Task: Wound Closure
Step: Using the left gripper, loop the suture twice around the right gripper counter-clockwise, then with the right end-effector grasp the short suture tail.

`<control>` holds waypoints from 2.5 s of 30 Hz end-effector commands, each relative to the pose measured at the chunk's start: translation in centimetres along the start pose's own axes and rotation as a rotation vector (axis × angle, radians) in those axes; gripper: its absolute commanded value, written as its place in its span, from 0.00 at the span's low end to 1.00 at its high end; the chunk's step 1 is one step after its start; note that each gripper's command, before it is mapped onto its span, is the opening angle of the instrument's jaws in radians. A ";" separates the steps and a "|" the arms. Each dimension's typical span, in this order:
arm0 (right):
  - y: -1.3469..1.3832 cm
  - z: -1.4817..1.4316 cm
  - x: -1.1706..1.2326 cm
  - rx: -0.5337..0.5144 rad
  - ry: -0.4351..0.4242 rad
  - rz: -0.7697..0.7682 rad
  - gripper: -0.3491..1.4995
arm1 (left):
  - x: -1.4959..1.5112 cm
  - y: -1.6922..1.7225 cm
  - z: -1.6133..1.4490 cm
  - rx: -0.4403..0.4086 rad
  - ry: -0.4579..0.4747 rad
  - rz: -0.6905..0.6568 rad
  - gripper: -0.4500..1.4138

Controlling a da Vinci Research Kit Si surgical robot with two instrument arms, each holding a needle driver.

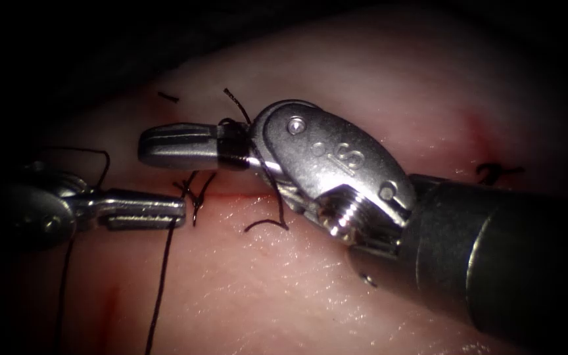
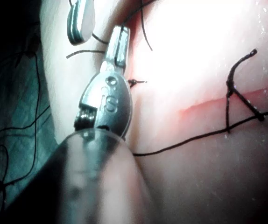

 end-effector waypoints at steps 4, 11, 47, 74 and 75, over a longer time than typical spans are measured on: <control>0.01 0.15 -0.10 -0.092 -0.025 0.048 0.67 | 0.09 -0.06 0.07 -0.006 0.012 0.006 0.00; 0.04 0.10 -0.16 -0.065 -0.216 0.036 0.60 | 0.45 -0.12 -0.07 -0.023 0.032 0.022 0.00; 0.04 -0.05 -0.57 0.341 0.147 0.054 0.12 | -1.10 -0.47 0.04 -0.318 0.298 -0.091 0.00; -0.09 -0.25 -0.41 -0.739 0.035 0.134 0.73 | -0.36 0.17 0.33 -0.134 0.123 -0.104 0.00; -0.07 -0.25 -0.38 -0.759 0.037 0.136 0.72 | -0.33 0.16 0.34 -0.126 0.124 -0.107 0.00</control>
